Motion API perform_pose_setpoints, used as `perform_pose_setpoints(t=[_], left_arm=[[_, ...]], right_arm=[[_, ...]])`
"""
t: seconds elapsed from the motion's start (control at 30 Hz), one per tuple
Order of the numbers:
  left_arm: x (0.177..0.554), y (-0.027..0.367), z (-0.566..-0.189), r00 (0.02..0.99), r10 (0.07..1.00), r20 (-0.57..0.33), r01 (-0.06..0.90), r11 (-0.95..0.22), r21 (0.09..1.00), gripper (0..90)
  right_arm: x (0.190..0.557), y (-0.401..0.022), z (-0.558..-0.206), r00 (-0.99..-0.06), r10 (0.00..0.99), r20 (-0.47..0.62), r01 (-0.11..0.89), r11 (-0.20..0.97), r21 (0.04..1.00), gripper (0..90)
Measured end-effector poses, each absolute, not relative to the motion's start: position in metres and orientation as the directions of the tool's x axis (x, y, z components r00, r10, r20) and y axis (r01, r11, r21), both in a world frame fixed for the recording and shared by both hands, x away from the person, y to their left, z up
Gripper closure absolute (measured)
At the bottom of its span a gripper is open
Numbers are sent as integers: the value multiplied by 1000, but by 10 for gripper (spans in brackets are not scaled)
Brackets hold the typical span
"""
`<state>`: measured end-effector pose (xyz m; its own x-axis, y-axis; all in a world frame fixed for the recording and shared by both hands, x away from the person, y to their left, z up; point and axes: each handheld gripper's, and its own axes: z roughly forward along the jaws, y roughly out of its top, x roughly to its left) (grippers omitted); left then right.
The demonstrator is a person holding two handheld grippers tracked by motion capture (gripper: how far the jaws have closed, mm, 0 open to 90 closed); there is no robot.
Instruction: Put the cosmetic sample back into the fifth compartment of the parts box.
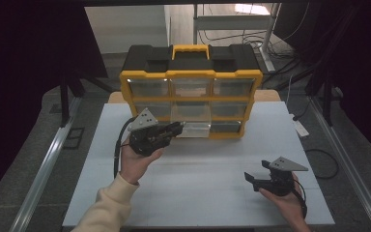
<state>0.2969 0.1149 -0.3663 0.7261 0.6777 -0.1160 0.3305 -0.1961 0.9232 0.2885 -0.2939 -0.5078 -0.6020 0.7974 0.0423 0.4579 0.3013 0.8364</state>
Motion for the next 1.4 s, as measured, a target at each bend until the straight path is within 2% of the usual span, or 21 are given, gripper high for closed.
perform_pose_setpoints(t=[0.5,1.4], left_arm=[[312,107,-350,722,683,-107,315,-186,931,806],[356,102,-347,677,732,-85,346,-214,914,805]], right_arm=[[288,-294,-508,-604,796,41,456,303,837,153],[289,-293,-508,-607,794,42,455,304,837,153]])
